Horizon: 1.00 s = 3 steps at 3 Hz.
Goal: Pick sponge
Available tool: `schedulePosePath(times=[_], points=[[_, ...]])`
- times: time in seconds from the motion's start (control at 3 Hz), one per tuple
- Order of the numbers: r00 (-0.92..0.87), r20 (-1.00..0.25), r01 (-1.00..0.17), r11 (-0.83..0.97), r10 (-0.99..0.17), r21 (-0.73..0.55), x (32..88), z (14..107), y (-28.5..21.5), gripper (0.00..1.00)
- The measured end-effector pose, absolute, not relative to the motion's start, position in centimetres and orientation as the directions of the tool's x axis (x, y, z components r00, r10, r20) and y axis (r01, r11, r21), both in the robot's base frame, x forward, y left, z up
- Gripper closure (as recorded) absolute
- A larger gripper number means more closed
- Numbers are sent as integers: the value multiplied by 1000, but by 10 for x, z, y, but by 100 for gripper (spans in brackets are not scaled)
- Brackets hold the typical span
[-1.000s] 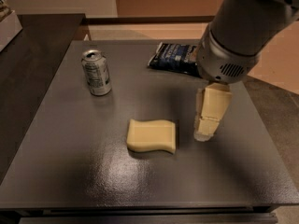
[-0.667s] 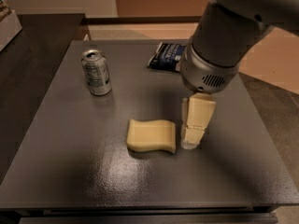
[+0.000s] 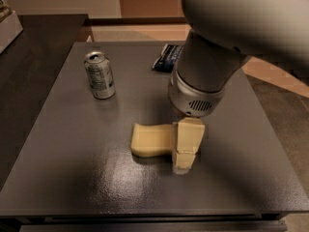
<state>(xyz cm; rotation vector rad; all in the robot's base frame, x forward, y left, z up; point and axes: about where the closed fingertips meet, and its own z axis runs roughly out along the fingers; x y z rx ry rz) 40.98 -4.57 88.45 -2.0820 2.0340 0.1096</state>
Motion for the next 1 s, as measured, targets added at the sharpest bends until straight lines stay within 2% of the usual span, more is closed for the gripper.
schedulePosePath(times=[0.33,0.67,1.0], points=[[51,-202,-994,-30,-978,-105,401,869,-35,0],[57,-188,-994,-37,-981,-106,396,857,-30,16],[63,-182,-994,-45,-981,-101,393,850,-27,39]])
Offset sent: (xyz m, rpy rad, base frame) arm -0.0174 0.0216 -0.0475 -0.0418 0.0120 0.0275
